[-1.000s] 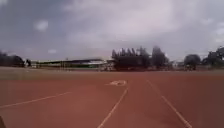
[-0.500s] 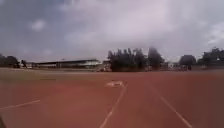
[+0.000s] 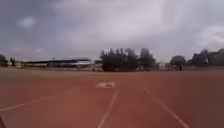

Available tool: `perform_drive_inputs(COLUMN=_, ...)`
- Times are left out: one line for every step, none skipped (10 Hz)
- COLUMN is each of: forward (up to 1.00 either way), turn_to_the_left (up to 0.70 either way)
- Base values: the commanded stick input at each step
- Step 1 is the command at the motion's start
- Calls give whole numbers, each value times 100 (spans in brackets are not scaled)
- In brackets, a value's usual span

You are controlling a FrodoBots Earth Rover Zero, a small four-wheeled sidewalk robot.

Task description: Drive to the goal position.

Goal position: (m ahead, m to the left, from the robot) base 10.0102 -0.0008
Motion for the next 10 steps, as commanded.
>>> perform_drive_inputs(forward=70, turn_to_the_left=-6)
perform_drive_inputs(forward=70, turn_to_the_left=0)
perform_drive_inputs(forward=70, turn_to_the_left=0)
perform_drive_inputs(forward=70, turn_to_the_left=0)
perform_drive_inputs(forward=70, turn_to_the_left=0)
perform_drive_inputs(forward=70, turn_to_the_left=0)
perform_drive_inputs(forward=70, turn_to_the_left=0)
perform_drive_inputs(forward=70, turn_to_the_left=0)
perform_drive_inputs(forward=70, turn_to_the_left=0)
perform_drive_inputs(forward=70, turn_to_the_left=0)
